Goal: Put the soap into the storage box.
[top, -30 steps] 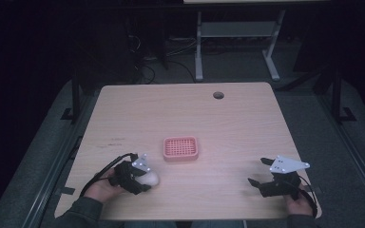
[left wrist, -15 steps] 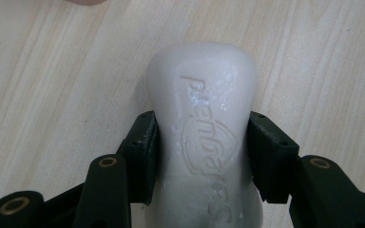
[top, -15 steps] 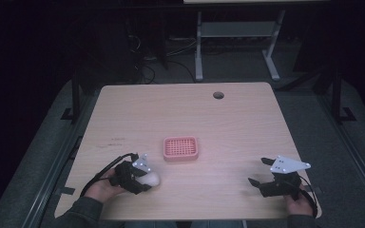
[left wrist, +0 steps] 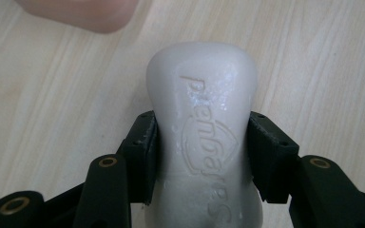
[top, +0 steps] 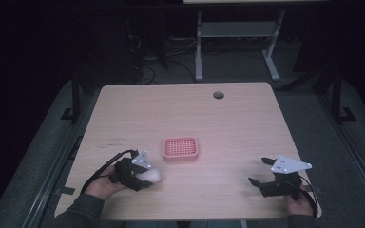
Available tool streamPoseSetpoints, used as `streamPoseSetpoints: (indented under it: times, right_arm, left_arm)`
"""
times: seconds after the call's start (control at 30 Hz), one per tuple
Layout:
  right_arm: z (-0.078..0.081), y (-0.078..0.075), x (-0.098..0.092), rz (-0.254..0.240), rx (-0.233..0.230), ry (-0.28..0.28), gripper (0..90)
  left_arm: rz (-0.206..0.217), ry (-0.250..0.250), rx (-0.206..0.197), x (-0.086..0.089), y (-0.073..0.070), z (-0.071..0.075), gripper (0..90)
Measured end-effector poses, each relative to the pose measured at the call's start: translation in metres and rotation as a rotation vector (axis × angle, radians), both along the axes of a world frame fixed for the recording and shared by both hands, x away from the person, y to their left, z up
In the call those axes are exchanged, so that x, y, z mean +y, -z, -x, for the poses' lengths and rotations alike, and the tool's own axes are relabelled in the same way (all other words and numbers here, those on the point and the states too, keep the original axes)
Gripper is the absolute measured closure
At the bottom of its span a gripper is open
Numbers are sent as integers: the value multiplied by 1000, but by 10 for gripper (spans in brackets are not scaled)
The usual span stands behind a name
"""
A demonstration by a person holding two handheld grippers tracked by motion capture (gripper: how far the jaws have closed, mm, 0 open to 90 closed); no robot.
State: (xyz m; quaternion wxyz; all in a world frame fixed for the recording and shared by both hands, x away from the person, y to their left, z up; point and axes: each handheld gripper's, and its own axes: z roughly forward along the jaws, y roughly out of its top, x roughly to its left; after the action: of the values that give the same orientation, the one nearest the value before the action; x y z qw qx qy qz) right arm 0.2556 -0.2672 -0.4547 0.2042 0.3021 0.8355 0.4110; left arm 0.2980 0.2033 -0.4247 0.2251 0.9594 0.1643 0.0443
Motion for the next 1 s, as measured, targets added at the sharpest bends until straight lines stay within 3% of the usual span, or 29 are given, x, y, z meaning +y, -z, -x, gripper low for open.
streamPoseSetpoints:
  times: [0.33, 0.57, 0.7, 1.0]
  right_arm:
    - [0, 0, -2, -10, 1, 7, 136]
    - [0, 0, -3, -17, -4, 6, 136]
    - [0, 1, -3, -23, 3, 12, 136]
    - [-1, 1, -3, -33, 8, 12, 136]
  left_arm:
    - [1, -8, 1, -2, -7, -9, 494]
    - [-32, 7, 2, -5, -13, -14, 494]
    - [-11, -4, -4, -4, -19, -19, 494]
    - [-21, 14, -13, -11, -29, -25, 494]
